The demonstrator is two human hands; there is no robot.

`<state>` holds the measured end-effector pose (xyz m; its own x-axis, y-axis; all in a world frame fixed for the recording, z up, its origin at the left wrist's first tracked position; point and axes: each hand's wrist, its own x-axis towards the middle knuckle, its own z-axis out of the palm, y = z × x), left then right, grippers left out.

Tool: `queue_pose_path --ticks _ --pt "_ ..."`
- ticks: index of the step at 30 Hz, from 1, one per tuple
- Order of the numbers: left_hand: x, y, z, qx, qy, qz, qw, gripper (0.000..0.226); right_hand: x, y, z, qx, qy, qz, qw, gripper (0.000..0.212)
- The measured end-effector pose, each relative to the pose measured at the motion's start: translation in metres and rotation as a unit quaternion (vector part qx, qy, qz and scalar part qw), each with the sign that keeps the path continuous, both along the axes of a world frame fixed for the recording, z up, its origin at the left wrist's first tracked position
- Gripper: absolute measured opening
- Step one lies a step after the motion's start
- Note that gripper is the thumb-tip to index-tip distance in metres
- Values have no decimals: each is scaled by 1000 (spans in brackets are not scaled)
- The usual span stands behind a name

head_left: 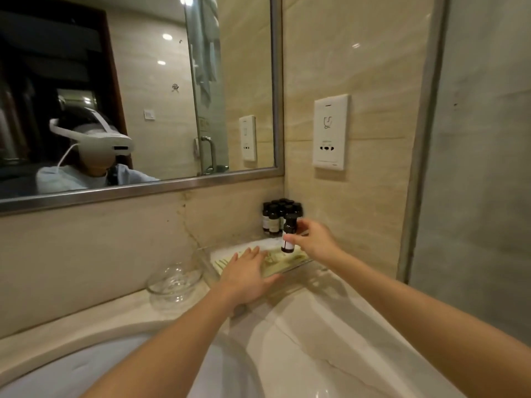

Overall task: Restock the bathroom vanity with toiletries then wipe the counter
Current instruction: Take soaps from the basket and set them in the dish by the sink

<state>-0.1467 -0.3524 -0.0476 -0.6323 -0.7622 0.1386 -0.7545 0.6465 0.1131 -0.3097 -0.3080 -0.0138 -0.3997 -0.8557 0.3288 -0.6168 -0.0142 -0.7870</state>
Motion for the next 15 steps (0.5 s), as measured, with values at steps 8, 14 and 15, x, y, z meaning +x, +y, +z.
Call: queue_pose_path --ticks 8,14,15 --pt "-1 -4 -4 -10 -4 -13 1000 80 10 -25 -17 3 26 -32 999 45" --pt "-2 -7 -5 -6 -3 -14 1000 83 10 -58 -25 -26 4 -103 994 29" --pt "-2 -7 -5 -5 -3 -15 1000 83 9 -62 -26 -22 6 -115 993 29"
